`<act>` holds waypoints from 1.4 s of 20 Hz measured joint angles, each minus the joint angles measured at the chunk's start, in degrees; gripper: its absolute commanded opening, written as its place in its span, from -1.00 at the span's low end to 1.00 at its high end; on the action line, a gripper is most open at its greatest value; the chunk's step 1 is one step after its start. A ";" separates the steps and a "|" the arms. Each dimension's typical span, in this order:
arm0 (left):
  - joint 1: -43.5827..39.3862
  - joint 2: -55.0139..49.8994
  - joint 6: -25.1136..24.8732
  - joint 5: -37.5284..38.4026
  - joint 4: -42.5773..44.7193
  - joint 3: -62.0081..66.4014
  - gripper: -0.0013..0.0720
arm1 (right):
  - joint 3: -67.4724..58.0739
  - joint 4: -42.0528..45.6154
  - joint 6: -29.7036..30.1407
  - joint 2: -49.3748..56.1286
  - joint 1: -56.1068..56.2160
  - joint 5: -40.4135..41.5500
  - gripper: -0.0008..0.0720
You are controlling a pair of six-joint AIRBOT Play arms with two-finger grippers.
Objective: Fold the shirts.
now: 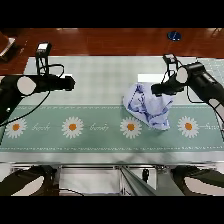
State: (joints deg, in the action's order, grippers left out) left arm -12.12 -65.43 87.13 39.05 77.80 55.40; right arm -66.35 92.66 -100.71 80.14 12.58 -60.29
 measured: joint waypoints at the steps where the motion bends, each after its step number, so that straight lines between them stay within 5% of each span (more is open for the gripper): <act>1: 0.00 -0.87 0.24 -0.11 -0.52 0.00 0.42 | 0.83 -1.09 0.26 0.81 0.00 -0.70 0.16; 4: 0.00 -3.04 0.59 0.37 -2.38 0.00 0.42 | 3.37 -3.41 0.74 3.34 0.00 -2.03 0.12; 5: 0.00 -3.41 0.74 0.96 -2.89 0.00 0.42 | 3.89 -3.96 0.96 4.07 0.00 -2.73 -0.05; 6: 0.00 -3.69 0.76 1.79 -3.26 0.02 0.42 | 4.31 -4.33 1.44 4.70 0.00 -3.67 -0.68; 7: 0.00 -3.80 0.76 3.08 -3.50 0.17 0.42 | 4.59 -4.85 2.25 5.11 0.00 -4.87 -0.90; 12: 2.05 -1.42 -0.59 13.35 -4.09 2.38 0.42 | 5.51 -12.13 10.03 1.95 0.00 -12.26 -0.90; 17: 5.09 12.79 -1.44 19.85 -5.53 1.18 0.42 | 2.38 -16.90 12.46 -13.55 0.00 -8.90 -0.90; 28: 4.98 49.20 -1.18 20.31 -13.16 -23.32 0.42 | -32.81 -20.65 12.20 -25.99 3.74 -2.19 -0.90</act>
State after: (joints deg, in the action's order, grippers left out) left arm -7.14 -16.23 85.95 59.35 64.64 32.08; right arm -99.15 72.01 -88.51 54.15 16.32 -62.48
